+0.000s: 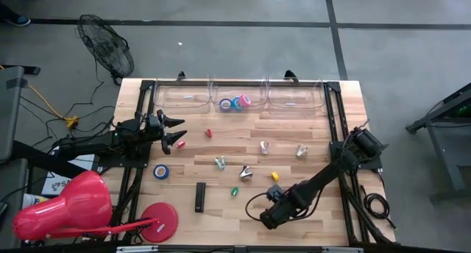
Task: Pick and place Stapler, Stapler remover, tape
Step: Put the yellow tape into the middle transparent bin
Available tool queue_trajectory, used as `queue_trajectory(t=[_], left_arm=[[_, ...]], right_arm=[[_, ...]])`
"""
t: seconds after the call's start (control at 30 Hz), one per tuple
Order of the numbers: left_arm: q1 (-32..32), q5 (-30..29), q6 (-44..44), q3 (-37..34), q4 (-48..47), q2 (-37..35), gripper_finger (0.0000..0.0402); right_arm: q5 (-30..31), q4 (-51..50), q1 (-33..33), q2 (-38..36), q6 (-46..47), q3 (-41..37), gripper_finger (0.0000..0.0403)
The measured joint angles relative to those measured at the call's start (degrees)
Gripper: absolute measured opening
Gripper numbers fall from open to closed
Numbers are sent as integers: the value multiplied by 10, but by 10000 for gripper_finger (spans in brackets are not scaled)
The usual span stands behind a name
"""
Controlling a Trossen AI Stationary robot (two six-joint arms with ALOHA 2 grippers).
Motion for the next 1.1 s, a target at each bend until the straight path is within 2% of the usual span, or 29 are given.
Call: queue_trajectory(t=[0.33, 0.8, 1.1], left_arm=[[0, 0, 0, 0, 0, 0, 230], [0, 0, 0, 0, 0, 0, 230], [0, 0, 0, 0, 0, 0, 230]], right_arm=[[-3, 0, 0, 7, 0, 0, 132], [-4, -2, 0, 7, -23, 0, 28], [31, 5, -15, -25, -64, 0, 27]])
